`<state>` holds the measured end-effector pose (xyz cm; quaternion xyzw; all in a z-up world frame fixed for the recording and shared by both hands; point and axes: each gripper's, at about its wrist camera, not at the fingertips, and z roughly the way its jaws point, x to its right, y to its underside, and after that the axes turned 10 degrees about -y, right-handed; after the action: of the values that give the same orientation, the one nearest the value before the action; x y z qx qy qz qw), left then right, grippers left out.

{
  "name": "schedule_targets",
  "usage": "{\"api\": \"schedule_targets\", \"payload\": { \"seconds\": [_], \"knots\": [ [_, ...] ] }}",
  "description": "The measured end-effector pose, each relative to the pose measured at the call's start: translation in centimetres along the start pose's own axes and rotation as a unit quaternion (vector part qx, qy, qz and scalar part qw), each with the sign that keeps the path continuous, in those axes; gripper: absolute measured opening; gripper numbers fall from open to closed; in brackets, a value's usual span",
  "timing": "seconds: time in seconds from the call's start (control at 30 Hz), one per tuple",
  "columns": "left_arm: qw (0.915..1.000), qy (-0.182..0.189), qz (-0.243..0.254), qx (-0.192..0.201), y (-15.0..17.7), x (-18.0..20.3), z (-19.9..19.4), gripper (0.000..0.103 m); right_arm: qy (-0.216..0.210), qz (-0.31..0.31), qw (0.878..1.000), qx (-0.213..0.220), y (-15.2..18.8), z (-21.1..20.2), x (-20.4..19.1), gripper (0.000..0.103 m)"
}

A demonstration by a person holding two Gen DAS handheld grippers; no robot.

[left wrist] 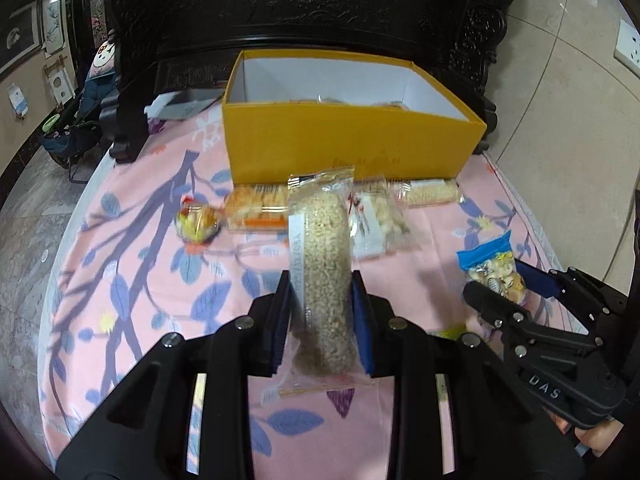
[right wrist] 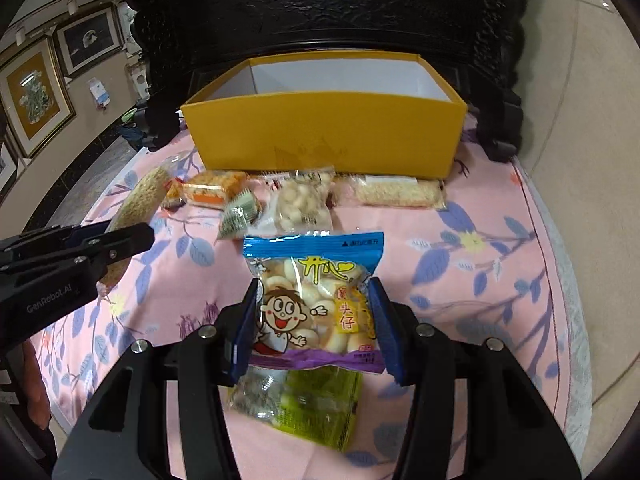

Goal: Organize snacks
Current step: 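Carry both bags over the yellow box and open both grippers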

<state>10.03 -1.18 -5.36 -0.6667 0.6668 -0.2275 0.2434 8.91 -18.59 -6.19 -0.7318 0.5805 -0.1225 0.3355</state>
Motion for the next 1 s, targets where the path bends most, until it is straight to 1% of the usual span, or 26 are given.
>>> {"api": "schedule_targets", "payload": {
  "seconds": [0.07, 0.1, 0.2, 0.23, 0.27, 0.3, 0.33, 0.47, 0.53, 0.6, 0.83, 1.0],
  "knots": [
    [1.0000, 0.000, -0.001, 0.003, -2.3, -0.1, 0.6, 0.028, -0.003, -0.001, 1.000, 0.002, -2.0, 0.4, 0.3, 0.053],
    [1.0000, 0.000, -0.004, 0.002, -3.8, -0.3, 1.2, 0.028, -0.005, 0.005, 1.000, 0.007, -3.8, 0.7, 0.7, 0.053],
    [0.9998, -0.004, -0.021, 0.000, -7.9, -0.6, 2.8, 0.028, -0.014, 0.018, 1.000, 0.009, -7.5, 1.8, 1.6, 0.053],
    [0.9996, -0.009, -0.026, -0.001, -9.6, -0.6, 3.7, 0.029, -0.014, 0.022, 1.000, 0.013, -9.1, 2.3, 1.9, 0.053],
    [0.9995, -0.014, -0.030, -0.002, -10.7, -0.7, 4.2, 0.029, -0.011, 0.024, 1.000, 0.013, -10.1, 2.6, 2.1, 0.053],
    [0.9992, -0.018, -0.035, -0.004, -12.2, -0.6, 5.0, 0.029, -0.007, 0.027, 0.999, 0.015, -12.0, 3.3, 2.5, 0.053],
    [0.9990, -0.022, -0.038, -0.007, -13.6, -0.6, 5.7, 0.029, -0.003, 0.030, 0.999, 0.018, -13.0, 3.6, 2.8, 0.053],
    [0.9986, -0.021, -0.047, -0.011, -17.3, -0.5, 7.3, 0.029, 0.009, 0.042, 0.999, 0.024, -17.2, 5.3, 4.2, 0.053],
    [0.9984, -0.025, -0.049, -0.011, -18.6, -0.4, 7.9, 0.029, 0.009, 0.044, 0.999, 0.021, -18.5, 6.1, 4.9, 0.053],
    [0.9986, -0.028, -0.044, -0.009, -19.2, -0.2, 8.3, 0.029, 0.009, 0.047, 0.999, 0.022, -19.2, 6.7, 5.4, 0.053],
    [0.9986, -0.038, -0.035, -0.010, -20.4, 0.5, 9.9, 0.029, 0.014, 0.054, 0.998, 0.022, -20.1, 8.1, 6.7, 0.053],
    [0.9988, -0.037, -0.030, -0.009, -21.1, 0.9, 10.6, 0.029, 0.019, 0.057, 0.998, 0.033, -20.8, 8.2, 7.1, 0.054]
  ]
}}
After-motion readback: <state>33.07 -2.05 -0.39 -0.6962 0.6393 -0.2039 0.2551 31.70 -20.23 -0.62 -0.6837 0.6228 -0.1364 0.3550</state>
